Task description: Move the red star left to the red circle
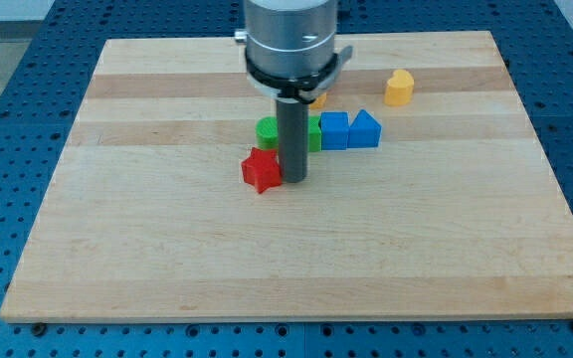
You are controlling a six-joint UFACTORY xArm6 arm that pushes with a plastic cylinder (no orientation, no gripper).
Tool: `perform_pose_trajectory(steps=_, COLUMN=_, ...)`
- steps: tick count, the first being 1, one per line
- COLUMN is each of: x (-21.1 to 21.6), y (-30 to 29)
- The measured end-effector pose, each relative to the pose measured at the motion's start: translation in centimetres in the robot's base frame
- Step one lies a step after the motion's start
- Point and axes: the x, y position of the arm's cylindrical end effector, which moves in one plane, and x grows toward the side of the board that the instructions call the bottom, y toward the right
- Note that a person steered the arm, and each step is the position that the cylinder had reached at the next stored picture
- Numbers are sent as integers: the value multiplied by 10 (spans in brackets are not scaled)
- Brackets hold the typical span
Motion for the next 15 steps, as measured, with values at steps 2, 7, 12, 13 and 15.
perform_pose_trajectory(steps=2, x=15, y=-52)
perform_pose_trajectory(steps=7, x=-6, y=-132)
perform_pose_trajectory(steps=12, x=-144, y=-144)
perform_pose_trajectory(steps=13, x=-154, y=-143)
perform_pose_trajectory(steps=15, x=-144, y=-166)
